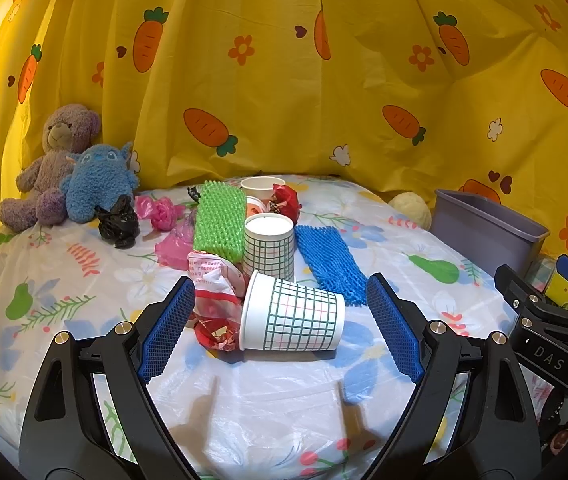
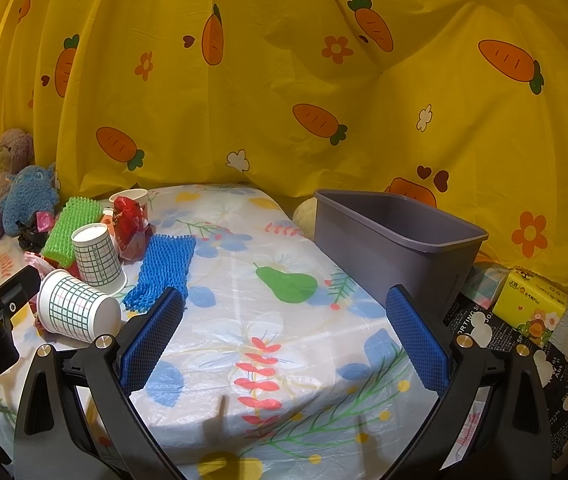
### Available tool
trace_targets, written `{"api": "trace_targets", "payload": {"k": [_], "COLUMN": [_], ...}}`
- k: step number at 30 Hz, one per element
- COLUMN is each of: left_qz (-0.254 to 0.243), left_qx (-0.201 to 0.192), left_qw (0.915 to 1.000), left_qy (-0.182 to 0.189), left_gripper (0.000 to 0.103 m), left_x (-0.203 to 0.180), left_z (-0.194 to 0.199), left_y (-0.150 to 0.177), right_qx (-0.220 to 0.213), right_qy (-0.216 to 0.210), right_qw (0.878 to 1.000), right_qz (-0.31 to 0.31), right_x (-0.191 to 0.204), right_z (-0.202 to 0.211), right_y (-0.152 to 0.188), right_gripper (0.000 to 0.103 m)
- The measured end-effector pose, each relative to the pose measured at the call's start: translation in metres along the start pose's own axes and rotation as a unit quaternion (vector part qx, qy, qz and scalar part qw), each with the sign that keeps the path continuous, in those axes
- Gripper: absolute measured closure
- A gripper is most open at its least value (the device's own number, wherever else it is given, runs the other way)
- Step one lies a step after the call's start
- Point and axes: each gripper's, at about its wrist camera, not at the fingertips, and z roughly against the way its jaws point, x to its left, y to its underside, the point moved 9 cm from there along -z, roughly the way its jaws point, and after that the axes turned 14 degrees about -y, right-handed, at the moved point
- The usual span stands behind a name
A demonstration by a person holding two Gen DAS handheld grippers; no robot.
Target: Collect trash
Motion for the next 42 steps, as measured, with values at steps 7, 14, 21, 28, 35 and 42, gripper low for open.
{"api": "trace_targets", "payload": {"k": [7,14,21,28,35,42], "left_qz": [0.000,-0.001,-0.001,-0.001,0.013,-0.001], "left_qx": [0.000,0.000,0.001,0.004,0.008,0.019], "left_qw": [1.0000,1.0000,1.0000,1.0000,0.9999,0.9998], "left_qy": [0.000,0.000,0.003,0.005,-0.006,0.006], "left_gripper": [0.017,0.017,0.016,0.016,0.016,0.016], "left_x": [-0.003,-0.003,-0.006,-0.006,0.011,0.004], "left_z": [0.001,0.001,0.002,0.001,-0.005,-0.015], "left_y": [0.002,0.002,0.002,0.002,0.002,0.008], "right_qx": [0.000,0.002,0.001,0.002,0.002,0.004], "right_qy": [0.000,-0.001,0.003,0.001,-0.002,-0.009], "right_qw": [1.000,1.000,1.000,1.000,1.000,1.000], "right_qz": [0.000,-0.001,0.001,0.001,0.004,0.006], "right_x": [-0.002,-0.006,-0.006,-0.006,-0.004,-0.002], "right_z": [0.000,-0.001,0.001,0.000,-0.004,-0.009], "right_y": [0.000,0.002,0.002,0.002,0.004,0.005], "right_gripper": [0.005,0.005,0.005,0.005,0.005,0.005]}}
